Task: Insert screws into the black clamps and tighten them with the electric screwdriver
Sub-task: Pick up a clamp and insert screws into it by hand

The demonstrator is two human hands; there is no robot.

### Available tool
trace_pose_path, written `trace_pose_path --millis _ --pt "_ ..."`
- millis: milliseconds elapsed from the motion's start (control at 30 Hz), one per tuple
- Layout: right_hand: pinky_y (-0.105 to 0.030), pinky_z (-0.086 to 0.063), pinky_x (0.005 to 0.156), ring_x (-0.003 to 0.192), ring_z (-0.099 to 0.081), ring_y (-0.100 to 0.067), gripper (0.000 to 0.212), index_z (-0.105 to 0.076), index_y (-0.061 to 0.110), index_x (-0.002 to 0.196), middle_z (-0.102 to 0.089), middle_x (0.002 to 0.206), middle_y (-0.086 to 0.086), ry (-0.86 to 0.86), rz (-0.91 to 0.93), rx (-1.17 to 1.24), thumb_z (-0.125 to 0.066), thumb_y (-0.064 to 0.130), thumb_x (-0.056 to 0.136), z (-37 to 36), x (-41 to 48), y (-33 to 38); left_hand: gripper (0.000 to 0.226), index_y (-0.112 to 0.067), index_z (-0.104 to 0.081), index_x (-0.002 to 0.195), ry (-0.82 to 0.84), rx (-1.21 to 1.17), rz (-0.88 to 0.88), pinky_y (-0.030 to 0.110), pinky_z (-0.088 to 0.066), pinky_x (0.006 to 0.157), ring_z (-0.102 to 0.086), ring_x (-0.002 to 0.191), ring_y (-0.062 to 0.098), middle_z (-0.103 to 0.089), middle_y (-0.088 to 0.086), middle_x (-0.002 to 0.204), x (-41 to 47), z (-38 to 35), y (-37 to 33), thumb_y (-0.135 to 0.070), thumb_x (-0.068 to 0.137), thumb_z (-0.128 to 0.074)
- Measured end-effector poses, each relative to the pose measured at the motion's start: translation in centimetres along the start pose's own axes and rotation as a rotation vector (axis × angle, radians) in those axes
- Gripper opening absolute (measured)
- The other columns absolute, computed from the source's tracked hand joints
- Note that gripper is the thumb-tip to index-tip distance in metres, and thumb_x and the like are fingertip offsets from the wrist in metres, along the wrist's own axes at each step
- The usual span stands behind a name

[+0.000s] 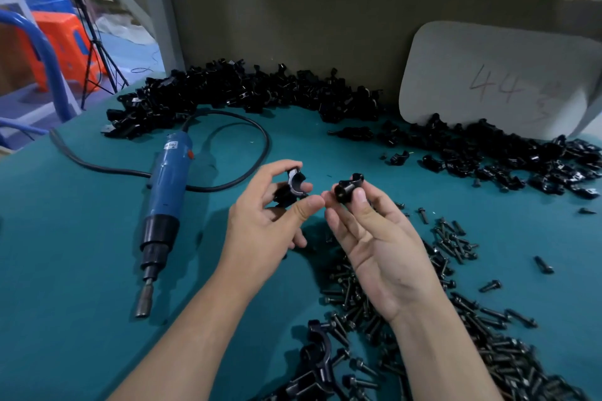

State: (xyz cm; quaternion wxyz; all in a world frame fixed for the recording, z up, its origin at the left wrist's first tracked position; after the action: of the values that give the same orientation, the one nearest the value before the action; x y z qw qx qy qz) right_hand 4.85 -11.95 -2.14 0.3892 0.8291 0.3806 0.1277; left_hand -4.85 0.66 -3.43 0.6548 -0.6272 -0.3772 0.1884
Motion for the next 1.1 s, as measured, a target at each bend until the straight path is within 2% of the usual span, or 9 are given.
trace_pose_path --millis 100,167,267,333,400,600,700,867,1100 --pt "-0.024 -0.058 0.079 0.102 -0.072 -0.018 0.040 -0.061 0.008 0.126 -0.073 0.107 -0.006 -0.034 0.000 -0.027 -0.070 0.019 0.088 0.4 0.1 0.1 0.049 -0.046 -0.068 0.119 0.026 0.010 -0.028 0.024 -0.053 0.050 -0.063 0.051 0.016 -0.076 -0.013 0.111 -0.2 -0.1 -0.2 -0.044 0.073 -0.087" --pt "-0.022 -0.058 0.077 0.091 -0.070 -0.013 0.041 -0.063 0.008 0.125 -0.071 0.100 -0.003 -0.043 -0.011 -0.053 -0.072 0.020 0.086 0.4 0.1 -0.1 0.052 -0.052 -0.070 0.117 0.036 0.054 -0.062 0.036 -0.058 0.056 -0.061 0.060 0.016 -0.075 -0.017 0.104 -0.3 -0.2 -0.3 -0.056 0.069 -0.087" --pt "-0.023 -0.058 0.078 0.084 -0.068 -0.010 0.036 -0.068 0.005 0.119 -0.070 0.095 -0.001 -0.024 -0.024 -0.080 -0.071 0.020 0.087 0.2 0.3 -0.5 0.055 -0.055 -0.071 0.117 0.044 0.135 -0.111 0.040 -0.061 0.080 -0.069 0.078 0.019 -0.075 -0.018 0.099 -0.3 -0.5 -0.1 -0.063 0.065 -0.087" --pt "-0.024 -0.058 0.079 0.081 -0.068 -0.008 0.017 -0.075 0.010 0.099 -0.070 0.088 0.001 0.009 -0.031 -0.103 -0.071 0.022 0.087 0.1 0.3 -0.7 0.054 -0.056 -0.070 0.118 0.032 0.217 -0.147 0.026 -0.055 0.093 -0.069 0.096 0.009 -0.072 -0.014 0.102 -0.4 -0.4 0.1 -0.069 0.068 -0.081" --pt "-0.025 -0.058 0.082 0.083 -0.070 -0.008 0.013 -0.077 0.016 0.085 -0.072 0.085 0.001 0.054 -0.040 -0.124 -0.069 0.025 0.088 -0.2 0.2 -0.9 0.054 -0.054 -0.069 0.123 0.020 0.328 -0.202 0.008 -0.043 0.088 -0.061 0.099 -0.002 -0.064 -0.015 0.098 -0.6 -0.4 -0.1 -0.079 0.074 -0.068" --pt "-0.030 -0.059 0.091 0.107 -0.073 -0.023 0.030 -0.077 0.006 0.106 -0.076 0.113 -0.014 0.069 -0.087 -0.143 -0.067 0.028 0.088 -0.4 0.3 -1.4 0.064 -0.035 -0.057 0.144 0.106 0.350 -0.188 0.011 -0.039 0.107 -0.051 0.132 -0.009 -0.060 -0.030 0.134 -0.6 -0.7 0.6 -0.074 0.095 -0.044" --pt "-0.032 -0.058 0.095 0.115 -0.070 -0.027 0.036 -0.073 0.001 0.115 -0.073 0.120 -0.017 0.100 -0.085 -0.169 -0.064 0.028 0.091 -0.7 0.2 -1.4 0.050 -0.047 -0.053 0.139 0.083 0.383 -0.202 0.015 -0.040 0.105 -0.051 0.131 -0.003 -0.057 -0.029 0.130 -0.6 -0.7 0.8 -0.072 0.098 -0.040" --pt "-0.027 -0.059 0.087 0.089 -0.070 -0.013 0.027 -0.077 0.007 0.103 -0.075 0.098 -0.008 0.088 -0.093 -0.152 -0.066 0.028 0.091 -0.7 0.3 -1.6 0.031 -0.044 -0.058 0.119 0.037 0.330 -0.246 0.039 -0.051 0.100 -0.060 0.118 0.016 -0.056 -0.021 0.123 -0.3 -0.7 0.7 -0.065 0.095 -0.056" --pt "-0.025 -0.058 0.081 0.080 -0.066 -0.012 0.014 -0.075 0.013 0.085 -0.064 0.086 -0.006 0.003 -0.097 -0.088 -0.074 0.026 0.081 -0.1 0.5 -1.6 0.048 -0.028 -0.063 0.141 0.037 0.332 -0.354 0.016 -0.042 0.103 -0.058 0.126 0.015 -0.058 -0.017 0.124 -0.3 -0.8 0.7 -0.036 0.094 -0.072"
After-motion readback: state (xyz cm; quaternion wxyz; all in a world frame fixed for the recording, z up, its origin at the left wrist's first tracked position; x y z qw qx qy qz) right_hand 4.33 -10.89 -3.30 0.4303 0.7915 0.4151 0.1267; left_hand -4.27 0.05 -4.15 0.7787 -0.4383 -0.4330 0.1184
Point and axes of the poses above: each hand's wrist, its own x-axis towards the middle knuckle, its own z-axis out of the back of the hand, y = z × x, the point moved 3 cm from there along x, towards the middle knuckle
